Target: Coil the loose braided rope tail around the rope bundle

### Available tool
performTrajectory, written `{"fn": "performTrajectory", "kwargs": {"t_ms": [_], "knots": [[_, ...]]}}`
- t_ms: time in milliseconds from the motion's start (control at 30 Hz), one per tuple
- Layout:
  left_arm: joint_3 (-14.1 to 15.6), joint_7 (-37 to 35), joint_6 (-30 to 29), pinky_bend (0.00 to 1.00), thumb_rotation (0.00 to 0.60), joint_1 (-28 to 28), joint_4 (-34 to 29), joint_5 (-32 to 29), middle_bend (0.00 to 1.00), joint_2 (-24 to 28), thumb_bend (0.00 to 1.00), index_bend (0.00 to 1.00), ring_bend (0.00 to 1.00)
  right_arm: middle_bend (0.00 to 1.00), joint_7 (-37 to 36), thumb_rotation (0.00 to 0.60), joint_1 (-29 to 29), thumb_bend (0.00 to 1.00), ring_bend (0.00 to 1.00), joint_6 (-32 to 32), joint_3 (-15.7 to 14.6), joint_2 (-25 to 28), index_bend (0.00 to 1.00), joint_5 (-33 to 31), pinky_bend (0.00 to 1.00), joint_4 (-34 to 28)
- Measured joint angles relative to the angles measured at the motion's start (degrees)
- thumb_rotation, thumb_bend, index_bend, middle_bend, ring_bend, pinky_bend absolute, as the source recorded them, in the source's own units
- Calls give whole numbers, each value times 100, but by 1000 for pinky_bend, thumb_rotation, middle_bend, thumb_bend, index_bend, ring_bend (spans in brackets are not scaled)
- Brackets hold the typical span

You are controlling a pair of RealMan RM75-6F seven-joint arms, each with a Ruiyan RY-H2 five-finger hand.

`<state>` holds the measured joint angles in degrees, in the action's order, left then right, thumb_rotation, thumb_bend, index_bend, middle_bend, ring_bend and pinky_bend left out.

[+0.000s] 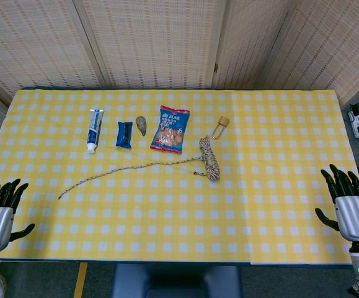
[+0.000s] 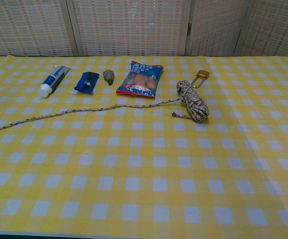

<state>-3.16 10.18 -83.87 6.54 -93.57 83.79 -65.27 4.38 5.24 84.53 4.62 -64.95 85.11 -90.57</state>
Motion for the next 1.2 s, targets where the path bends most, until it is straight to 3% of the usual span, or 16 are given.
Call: {"fn": "performTrajectory", "kwargs": {"t_ms": [833,1067,1200], "knots": [[-2,-2,-100,0,600,-27,-35,40,88,-1,179,152,90,3,-246,600,58,282,102,-57,-14,51,0,85,0,66],[-5,27,-59,0,600,-3,-62,30,87,1,178,155,90,91,-429,600,331,285,163,-495,42,54,0,70,0,63],[0,37,-70,0,600,-2,-85,50,87,2,179,155,90,102,-650,600,621,402,173,-1016,76,99,0,33,0,7]]}}
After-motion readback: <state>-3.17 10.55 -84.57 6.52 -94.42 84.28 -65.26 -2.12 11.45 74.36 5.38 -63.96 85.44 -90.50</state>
